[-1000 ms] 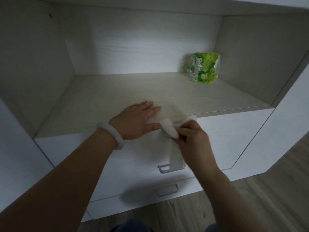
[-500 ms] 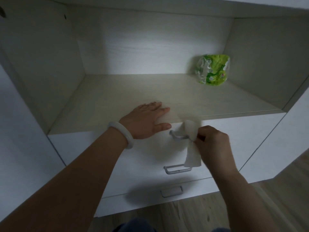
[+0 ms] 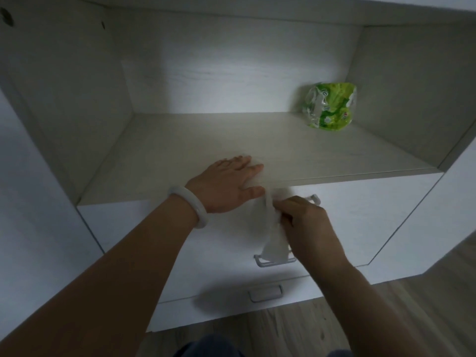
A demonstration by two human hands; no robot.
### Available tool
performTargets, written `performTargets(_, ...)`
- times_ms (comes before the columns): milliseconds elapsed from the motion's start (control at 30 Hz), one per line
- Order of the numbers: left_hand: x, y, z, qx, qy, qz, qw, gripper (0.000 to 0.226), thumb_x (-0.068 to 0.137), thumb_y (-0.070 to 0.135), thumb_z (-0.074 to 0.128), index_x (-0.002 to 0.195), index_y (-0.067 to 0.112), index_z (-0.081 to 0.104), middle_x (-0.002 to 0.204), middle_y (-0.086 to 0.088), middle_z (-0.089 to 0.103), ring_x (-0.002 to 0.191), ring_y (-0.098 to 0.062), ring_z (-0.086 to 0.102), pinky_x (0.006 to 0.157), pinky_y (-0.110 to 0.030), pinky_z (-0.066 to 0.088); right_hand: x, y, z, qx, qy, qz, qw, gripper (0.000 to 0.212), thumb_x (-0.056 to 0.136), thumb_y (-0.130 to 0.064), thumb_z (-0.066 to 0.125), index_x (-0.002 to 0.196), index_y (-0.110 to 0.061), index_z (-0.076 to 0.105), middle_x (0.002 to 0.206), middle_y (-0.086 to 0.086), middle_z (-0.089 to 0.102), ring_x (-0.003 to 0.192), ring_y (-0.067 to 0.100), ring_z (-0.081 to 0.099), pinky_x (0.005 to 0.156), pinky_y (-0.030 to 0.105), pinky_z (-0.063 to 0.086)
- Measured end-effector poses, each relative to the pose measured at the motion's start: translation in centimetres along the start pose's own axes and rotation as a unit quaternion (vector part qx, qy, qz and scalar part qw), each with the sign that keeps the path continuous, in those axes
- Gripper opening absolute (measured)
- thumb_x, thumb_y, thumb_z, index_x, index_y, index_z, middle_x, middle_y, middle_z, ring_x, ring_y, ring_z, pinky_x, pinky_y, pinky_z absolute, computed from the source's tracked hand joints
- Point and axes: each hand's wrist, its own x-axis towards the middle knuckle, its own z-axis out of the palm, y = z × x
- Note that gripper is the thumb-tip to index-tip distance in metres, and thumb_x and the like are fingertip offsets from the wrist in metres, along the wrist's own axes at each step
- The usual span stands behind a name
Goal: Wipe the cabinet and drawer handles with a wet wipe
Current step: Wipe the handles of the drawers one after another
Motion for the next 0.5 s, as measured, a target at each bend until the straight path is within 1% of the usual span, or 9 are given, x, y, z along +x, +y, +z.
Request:
performTargets(67,-0.1,0.0,0.0,0.001,0.004,0.003,1.000,0.066,0.094,0.060,0.029,0.152,0.033,0.009,0.162,0.002,0.001,0.149,-0.012,0.000,0.121,-0.036,0.004,0.0,1.1,-1.0,0.013,-0.006,0.007,1.000,0.029,0.078,0.006,0.063,0.091,-0.016,0.076,0.086,-0.001,0.070,0.073,0.020,0.064,0.074,0.022,0.047)
performTargets(133,-0.1,0.0,0.0,-0.003,0.004,0.003,1.000,0.066,0.094,0.059,0.030,0.152,0.033,0.010,0.162,0.002,0.002,0.148,-0.012,0.001,0.121,-0.035,0.004,-0.2,2.8,-2.6,0.022,0.005,0.062,0.998,0.035,0.077,0.008,0.061,0.071,-0.024,0.071,0.071,-0.008,0.062,0.062,0.012,0.057,0.061,0.010,0.034)
performTargets(200,-0.1,0.0,0.0,-0.005,0.003,0.002,1.000,0.066,0.094,0.059,0.030,0.152,0.033,0.010,0.162,0.002,0.002,0.148,-0.012,0.001,0.121,-0.035,0.004,-0.5,3.5,-3.1,0.042,0.037,0.140,0.989,0.037,0.080,0.009,0.056,0.060,-0.022,0.056,0.059,-0.004,0.052,0.054,0.009,0.047,0.051,0.015,0.031)
performTargets(267,0.0,0.0,0.1,-0.001,0.005,0.002,1.000,0.067,0.094,0.060,0.030,0.152,0.033,0.010,0.162,0.002,0.002,0.148,-0.012,0.001,0.121,-0.035,0.004,-1.0,2.3,-1.8,-0.001,0.082,0.116,0.990,0.032,0.078,0.012,0.056,0.064,-0.016,0.051,0.062,-0.001,0.049,0.054,0.016,0.049,0.048,0.019,0.029)
performTargets(333,0.0,-0.1,0.1,0.004,0.010,0.002,1.000,0.067,0.094,0.061,0.029,0.152,0.033,0.010,0.162,0.002,0.003,0.148,-0.012,0.002,0.121,-0.035,0.005,-1.6,0.3,0.4,0.004,0.072,0.064,0.995,0.019,0.078,0.007,0.060,0.074,-0.012,0.062,0.075,-0.001,0.059,0.064,0.021,0.059,0.054,0.021,0.040)
performTargets(367,0.0,-0.1,0.1,0.006,0.012,0.003,1.000,0.068,0.093,0.061,0.029,0.152,0.033,0.010,0.162,0.002,0.003,0.149,-0.012,0.002,0.121,-0.036,0.005,-1.9,-0.4,1.1,0.019,0.050,0.051,0.997,0.013,0.079,-0.001,0.061,0.085,-0.010,0.068,0.088,0.001,0.066,0.076,0.021,0.065,0.063,0.025,0.050)
performTargets(400,0.0,-0.2,0.1,0.007,0.012,0.004,1.000,0.068,0.093,0.062,0.028,0.152,0.033,0.011,0.162,0.002,0.003,0.149,-0.012,0.002,0.121,-0.036,0.005,-2.0,-0.5,1.4,0.022,0.040,0.035,0.998,0.022,0.079,-0.008,0.062,0.098,-0.011,0.072,0.103,0.003,0.070,0.089,0.018,0.066,0.077,0.028,0.055)
performTargets(433,-0.1,-0.2,0.1,0.007,0.012,0.006,1.000,0.068,0.093,0.062,0.029,0.152,0.033,0.011,0.162,0.002,0.003,0.149,-0.012,0.002,0.121,-0.036,0.006,-2.0,0.1,1.1,0.022,0.046,0.017,0.999,0.029,0.080,-0.008,0.063,0.107,-0.013,0.072,0.112,0.001,0.069,0.097,0.012,0.064,0.087,0.027,0.053)
performTargets(500,-0.1,-0.2,0.1,0.005,0.008,0.008,1.000,0.067,0.094,0.061,0.030,0.152,0.033,0.012,0.162,0.001,0.004,0.148,-0.012,0.002,0.121,-0.035,0.006,-1.8,2.2,-0.4,0.024,0.073,0.030,0.997,0.030,0.082,0.001,0.065,0.107,-0.015,0.073,0.107,-0.002,0.070,0.093,0.007,0.062,0.088,0.017,0.048)
